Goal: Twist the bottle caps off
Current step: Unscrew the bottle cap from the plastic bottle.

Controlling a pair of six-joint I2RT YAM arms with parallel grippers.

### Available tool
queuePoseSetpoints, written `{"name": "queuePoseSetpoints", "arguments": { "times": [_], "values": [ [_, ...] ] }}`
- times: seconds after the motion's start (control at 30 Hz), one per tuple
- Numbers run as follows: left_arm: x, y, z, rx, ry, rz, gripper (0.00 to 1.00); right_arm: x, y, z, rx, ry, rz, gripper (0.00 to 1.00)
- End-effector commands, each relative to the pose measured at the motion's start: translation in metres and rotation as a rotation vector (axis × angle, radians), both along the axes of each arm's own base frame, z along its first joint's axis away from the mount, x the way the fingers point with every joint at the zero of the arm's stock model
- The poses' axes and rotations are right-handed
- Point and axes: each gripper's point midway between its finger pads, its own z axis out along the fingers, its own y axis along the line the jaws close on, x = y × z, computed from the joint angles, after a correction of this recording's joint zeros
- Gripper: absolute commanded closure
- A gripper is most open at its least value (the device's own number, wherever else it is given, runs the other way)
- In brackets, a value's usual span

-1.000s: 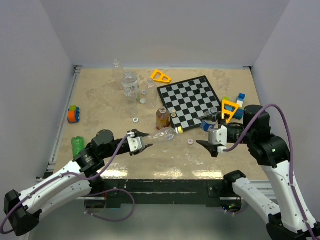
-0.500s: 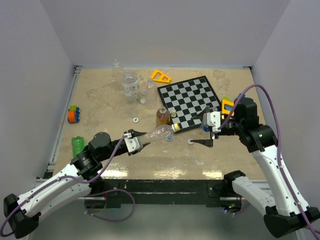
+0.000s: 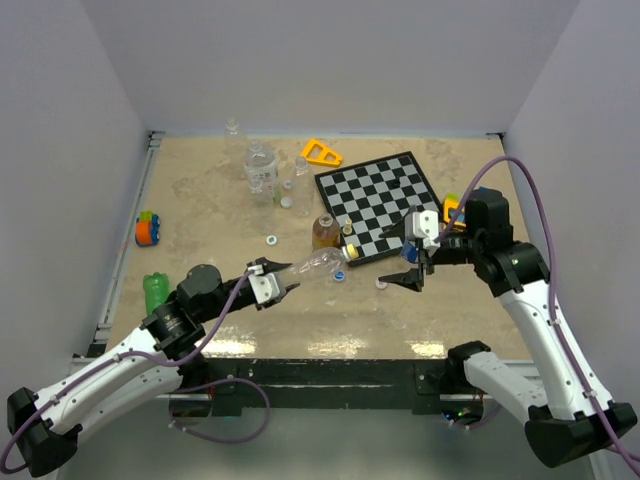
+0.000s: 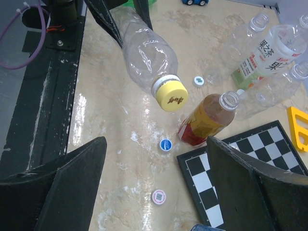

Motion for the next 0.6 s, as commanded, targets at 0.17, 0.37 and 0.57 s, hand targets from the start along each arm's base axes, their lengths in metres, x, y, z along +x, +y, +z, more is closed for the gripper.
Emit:
{"name": "queuePoseSetpoints", "arguments": {
  "times": [0.17,0.37,0.57],
  "values": [
    [0.01,0.003,0.011,-0.026,-0.053,0.047,1.0,0.016,0.011,0.021,0.067,0.092,-0.02,0.15],
    [0.018,0.007,0.008,-0.012,-0.057,0.092,1.0,0.032,0.021,0.028,0.116,0.258,-0.06,0.17],
    [0.02,0.007,0.005,-0.004,-0.052,0.1,1.0,0.038,0.031,0.028,0.16,0.423,-0.043,0.02]
  ]
}}
